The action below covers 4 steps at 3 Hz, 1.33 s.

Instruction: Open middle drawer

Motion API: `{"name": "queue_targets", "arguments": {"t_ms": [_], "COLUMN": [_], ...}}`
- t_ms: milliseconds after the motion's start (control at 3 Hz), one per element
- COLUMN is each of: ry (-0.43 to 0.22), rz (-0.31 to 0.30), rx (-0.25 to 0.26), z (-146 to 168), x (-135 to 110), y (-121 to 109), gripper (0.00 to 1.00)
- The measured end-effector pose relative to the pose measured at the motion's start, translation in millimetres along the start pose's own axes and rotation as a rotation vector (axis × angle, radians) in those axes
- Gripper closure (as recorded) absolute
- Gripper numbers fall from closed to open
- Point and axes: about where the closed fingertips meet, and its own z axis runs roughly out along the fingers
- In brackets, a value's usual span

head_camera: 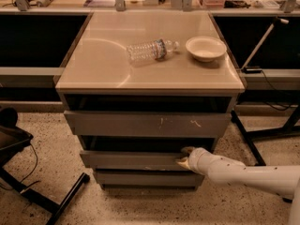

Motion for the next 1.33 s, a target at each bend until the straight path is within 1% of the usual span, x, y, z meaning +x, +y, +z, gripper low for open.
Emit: {"name": "queue_targets", "arguments": {"t_ms": [333, 667, 1000, 1333], "ry": [-0.006, -0.006, -0.01, -0.05], "rz": [0.012, 0.012, 0.028, 0.068], "rx": [0.025, 0.025, 0.049, 0.174], "z": [-15, -17, -41, -110], "x": [6, 4, 14, 15], "y": [10, 11, 30, 46], "gripper": [1.0, 1.0, 1.0, 1.0]}}
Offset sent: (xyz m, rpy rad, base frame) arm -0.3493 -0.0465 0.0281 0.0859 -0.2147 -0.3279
